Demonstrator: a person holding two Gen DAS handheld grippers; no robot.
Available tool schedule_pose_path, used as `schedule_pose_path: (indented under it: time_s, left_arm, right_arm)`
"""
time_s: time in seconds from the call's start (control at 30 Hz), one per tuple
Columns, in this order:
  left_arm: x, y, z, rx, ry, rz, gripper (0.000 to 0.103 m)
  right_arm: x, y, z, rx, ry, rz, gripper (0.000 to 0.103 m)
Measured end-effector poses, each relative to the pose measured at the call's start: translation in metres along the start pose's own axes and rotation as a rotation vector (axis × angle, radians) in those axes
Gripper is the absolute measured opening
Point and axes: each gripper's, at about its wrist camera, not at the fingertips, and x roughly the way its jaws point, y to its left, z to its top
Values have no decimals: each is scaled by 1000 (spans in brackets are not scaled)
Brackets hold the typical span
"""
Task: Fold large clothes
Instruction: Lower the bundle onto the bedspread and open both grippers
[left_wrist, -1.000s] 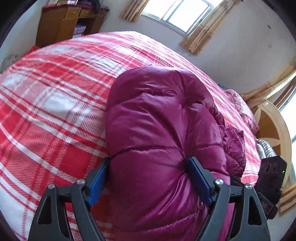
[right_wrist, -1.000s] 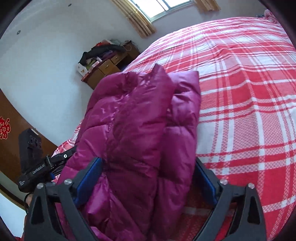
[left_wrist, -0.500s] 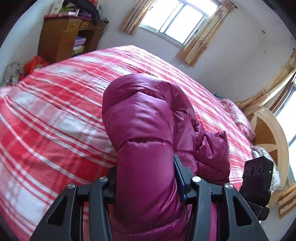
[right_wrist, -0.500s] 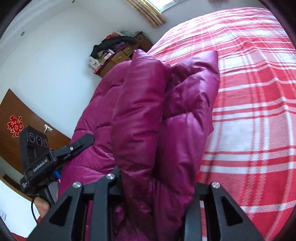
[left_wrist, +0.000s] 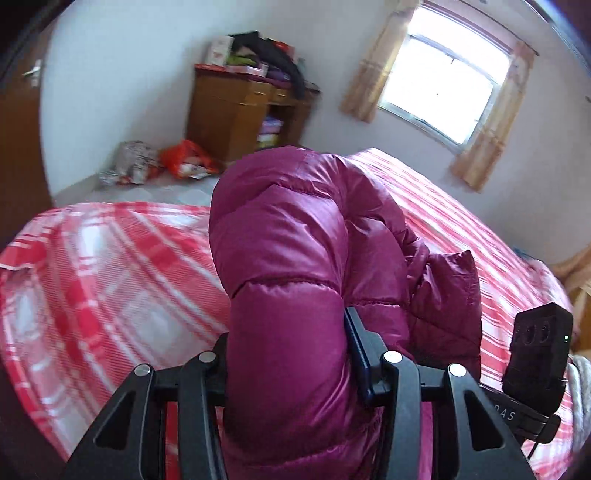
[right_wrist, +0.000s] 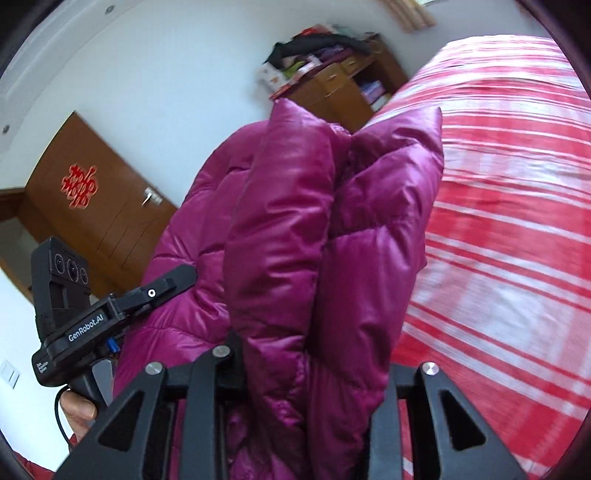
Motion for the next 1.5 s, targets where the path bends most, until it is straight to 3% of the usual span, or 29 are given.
schedule_pose_path:
  time_s: [0.17, 0.37, 0.5, 0.63, 0.73, 0.83, 0.9, 1.0, 1.03, 1.07, 1.2, 1.37, 1.5]
  left_arm:
    - [9, 41, 4, -41, -29, 131, 48]
    - [38, 81, 8, -123, 2, 163, 48]
    - [60, 88, 14, -139, 23, 188, 53]
    - [76, 99, 5, -153, 17, 218, 66]
    - [73, 101, -3, -143, -10, 223, 69]
    - [66, 102, -8, -122, -17, 224, 72]
    - [56, 104, -11, -117, -26, 214, 73]
    - [40, 106, -3, -122, -11, 269, 72]
    - [32, 100, 4, -124, -14, 292, 72]
    - [20, 97, 7, -118, -40, 305, 72]
    - [-6, 75, 3, -38, -120, 331, 72]
    - [17, 57, -15, 52, -53, 345, 73]
    - [36, 42, -24, 161, -58, 448, 73]
  right_arm:
    - [65, 23, 6, -41, 60, 80, 32]
    - [102, 26, 10, -75, 120, 44, 32]
    - [113, 16, 17, -83, 160, 4, 35]
    - [122, 0, 15, -4, 166, 17, 45]
    - [116, -8, 11, 22, 157, 26, 48]
    - [106, 3, 7, -10, 140, -25, 62]
    - [87, 3, 2, 5, 128, -43, 66]
    - [49, 2, -3, 14, 52, -80, 62]
    - [32, 5, -4, -1, 5, -112, 53]
    - [15, 10, -4, -25, -42, -143, 43]
    - [-20, 40, 1, -156, -123, -174, 36]
    - [1, 76, -5, -322, -35, -191, 36]
    - [46, 69, -16, -301, 58, -270, 36]
